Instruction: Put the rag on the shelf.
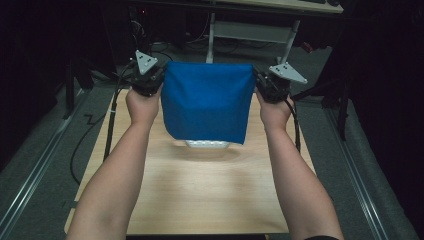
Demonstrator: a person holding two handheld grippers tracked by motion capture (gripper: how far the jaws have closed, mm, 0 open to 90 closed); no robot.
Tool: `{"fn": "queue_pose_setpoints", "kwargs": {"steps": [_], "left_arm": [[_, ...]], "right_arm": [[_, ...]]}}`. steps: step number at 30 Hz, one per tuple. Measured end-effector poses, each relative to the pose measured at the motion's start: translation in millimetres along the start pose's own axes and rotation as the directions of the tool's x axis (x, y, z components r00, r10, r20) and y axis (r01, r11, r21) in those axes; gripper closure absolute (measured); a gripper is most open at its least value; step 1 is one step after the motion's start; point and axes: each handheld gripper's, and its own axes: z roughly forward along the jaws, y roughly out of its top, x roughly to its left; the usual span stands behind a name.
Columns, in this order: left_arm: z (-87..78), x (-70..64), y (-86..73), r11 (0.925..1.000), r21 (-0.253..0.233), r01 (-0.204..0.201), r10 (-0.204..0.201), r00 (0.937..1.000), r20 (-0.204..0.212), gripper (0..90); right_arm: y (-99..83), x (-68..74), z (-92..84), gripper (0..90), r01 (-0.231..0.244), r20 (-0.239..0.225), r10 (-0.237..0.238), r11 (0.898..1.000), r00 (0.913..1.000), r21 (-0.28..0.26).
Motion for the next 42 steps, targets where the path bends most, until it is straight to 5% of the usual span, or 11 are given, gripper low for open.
{"fn": "queue_pose_setpoints", "kwargs": {"steps": [4, 13, 25, 34, 42], "left_arm": [[16.5, 2.7, -9.8, 0.9984, 0.050, 0.028, -0.028, 0.9996, 0.006, 88.3], [39.3, -1.6, -51.2, 0.9845, 0.175, 0.015, -0.023, 0.9988, 0.044, 88.1], [28.6, -7.1, -104.8, 0.9673, 0.249, 0.048, -0.076, 0.9919, 0.102, 88.1], [24.4, -19.8, -143.1, 0.9466, 0.313, 0.077, -0.130, 0.9793, 0.155, 88.0], [26.0, -32.8, -163.3, 0.9393, 0.334, 0.077, -0.149, 0.9693, 0.195, 88.1]], "right_arm": [[-5.9, -2.5, 10.9, 89.0, 0.018, 0.009, -0.018, 0.999, 0.9998, 0.034], [-38.3, -7.1, 31.0, 89.0, 0.031, 0.010, -0.033, 0.989, 0.9994, 0.145], [-88.2, 4.4, 27.9, 89.0, 0.031, -0.010, -0.030, 0.976, 0.9995, 0.215], [-121.5, 10.5, 17.5, 89.0, 0.024, -0.014, -0.021, 0.960, 0.9997, 0.279], [-146.6, 17.0, 14.2, 89.0, 0.035, -0.028, -0.028, 0.945, 0.9992, 0.326]]}}
